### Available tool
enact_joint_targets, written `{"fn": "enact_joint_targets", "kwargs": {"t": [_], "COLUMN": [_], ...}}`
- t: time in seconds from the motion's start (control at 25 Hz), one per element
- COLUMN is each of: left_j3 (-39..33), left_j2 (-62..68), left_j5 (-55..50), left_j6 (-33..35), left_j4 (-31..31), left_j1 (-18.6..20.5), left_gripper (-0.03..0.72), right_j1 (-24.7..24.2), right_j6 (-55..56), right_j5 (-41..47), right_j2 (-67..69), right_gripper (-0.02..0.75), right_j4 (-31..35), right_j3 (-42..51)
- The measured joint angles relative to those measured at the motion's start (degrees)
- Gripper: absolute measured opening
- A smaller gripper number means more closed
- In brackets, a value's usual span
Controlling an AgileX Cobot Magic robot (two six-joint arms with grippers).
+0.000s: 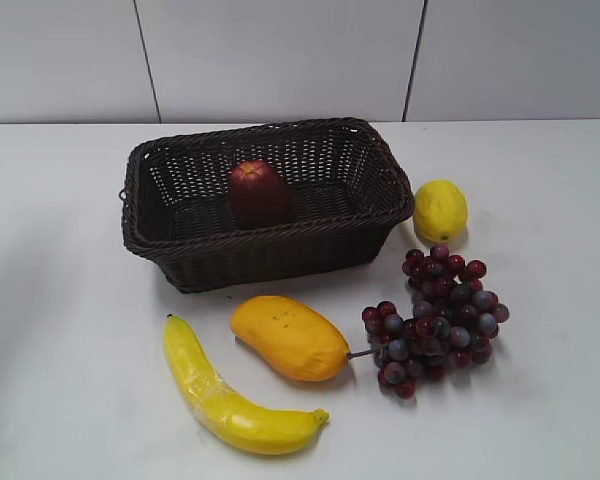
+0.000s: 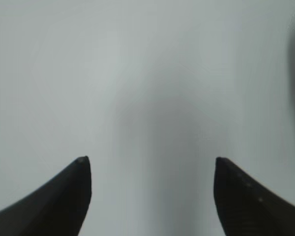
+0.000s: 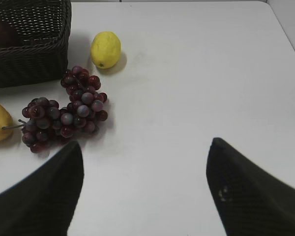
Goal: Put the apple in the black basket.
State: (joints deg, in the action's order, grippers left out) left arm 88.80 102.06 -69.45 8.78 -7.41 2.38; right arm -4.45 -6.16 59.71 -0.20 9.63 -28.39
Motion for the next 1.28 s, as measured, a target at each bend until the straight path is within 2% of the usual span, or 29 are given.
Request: {"fn": "enact_joint_targets", "kwargs": {"t": [0.4, 0.68, 0.96, 1.28], "left_j3": [-26.0, -40.6, -51.8, -59.4], "left_j2": [-24.5, -40.3, -54.8, -71.3], "left_j5": [1.8, 3.4, 3.8, 6.4], "left_j6": [0.1, 0.4, 0.5, 0.5], "left_j4": [-2.7, -2.7, -2.8, -3.0], "left_j1": [0.1, 0.1, 0.1, 0.1], "left_gripper": [0.58, 0.58, 0.58, 0.58], "right_j1": [0.0, 0.0, 0.0, 0.0], "right_j6": [0.0, 0.0, 0.0, 0.0], "right_j5": [0.0, 0.0, 0.0, 0.0], "right_j2": [0.0, 0.0, 0.0, 0.0], "right_gripper": [0.588, 0.588, 0.588, 0.588], "right_j4": [0.0, 0.0, 0.0, 0.0], "right_j3": [0.0, 0.0, 0.0, 0.0]}}
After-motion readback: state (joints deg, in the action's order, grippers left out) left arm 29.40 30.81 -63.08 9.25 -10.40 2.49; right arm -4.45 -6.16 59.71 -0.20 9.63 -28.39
